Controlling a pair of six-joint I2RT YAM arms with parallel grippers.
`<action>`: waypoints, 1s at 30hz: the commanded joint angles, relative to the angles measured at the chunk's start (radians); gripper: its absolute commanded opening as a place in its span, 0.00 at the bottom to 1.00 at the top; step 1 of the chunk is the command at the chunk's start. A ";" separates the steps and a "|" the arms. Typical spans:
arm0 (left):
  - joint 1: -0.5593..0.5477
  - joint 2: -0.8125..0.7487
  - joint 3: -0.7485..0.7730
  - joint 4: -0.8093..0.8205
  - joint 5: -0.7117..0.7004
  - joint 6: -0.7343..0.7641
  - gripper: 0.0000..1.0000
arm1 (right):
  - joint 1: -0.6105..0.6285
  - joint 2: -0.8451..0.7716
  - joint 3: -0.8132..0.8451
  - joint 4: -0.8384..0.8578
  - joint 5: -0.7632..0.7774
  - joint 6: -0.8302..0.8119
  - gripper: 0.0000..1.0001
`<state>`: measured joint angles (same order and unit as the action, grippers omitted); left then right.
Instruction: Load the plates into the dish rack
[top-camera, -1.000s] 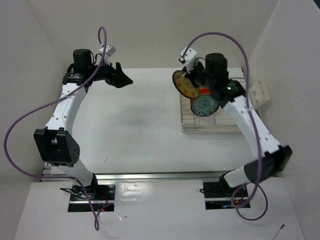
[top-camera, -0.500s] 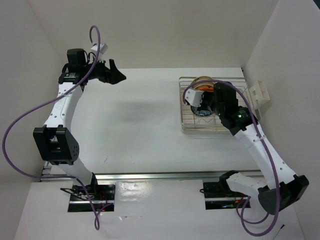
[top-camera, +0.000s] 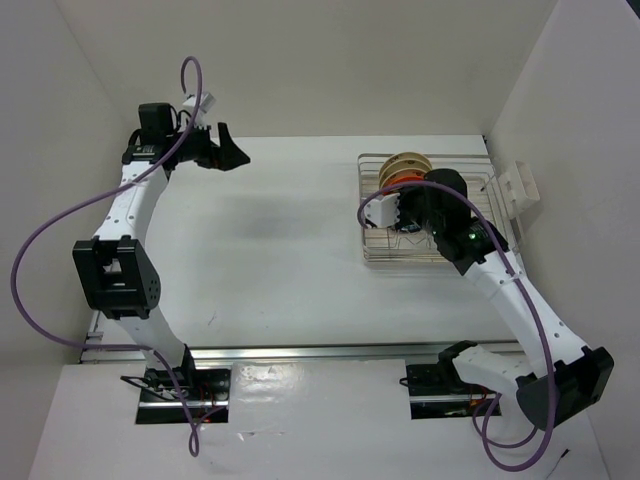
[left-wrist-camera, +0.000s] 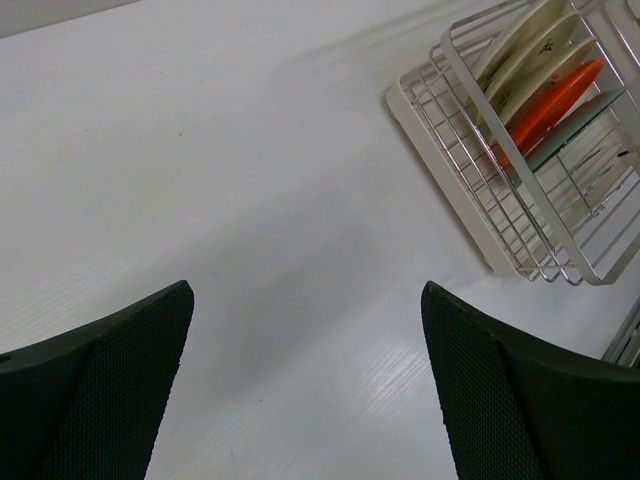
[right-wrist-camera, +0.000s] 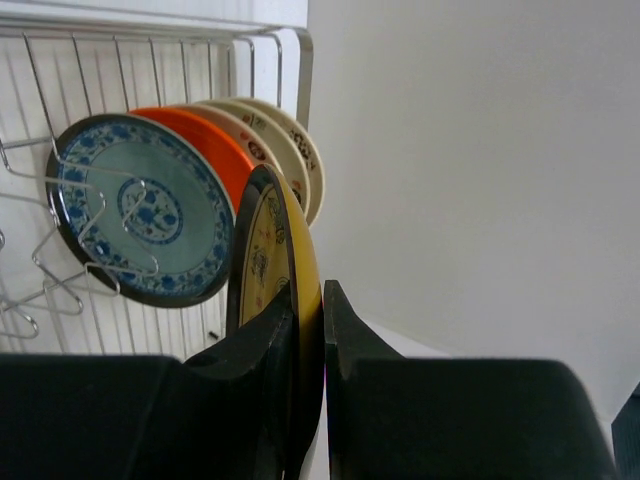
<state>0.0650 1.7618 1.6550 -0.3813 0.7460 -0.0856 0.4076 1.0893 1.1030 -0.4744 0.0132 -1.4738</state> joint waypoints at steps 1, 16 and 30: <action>0.024 0.010 0.005 0.028 0.033 -0.009 1.00 | -0.001 0.000 -0.003 0.085 -0.070 -0.028 0.00; 0.055 0.019 -0.015 0.018 0.055 0.000 1.00 | -0.001 0.003 -0.132 0.069 -0.137 0.061 0.00; 0.055 0.028 -0.015 0.018 0.064 0.000 1.00 | -0.001 0.041 -0.097 0.103 -0.110 0.041 0.00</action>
<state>0.1158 1.7863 1.6447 -0.3817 0.7715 -0.0853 0.4076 1.1316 0.9577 -0.4538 -0.1131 -1.4239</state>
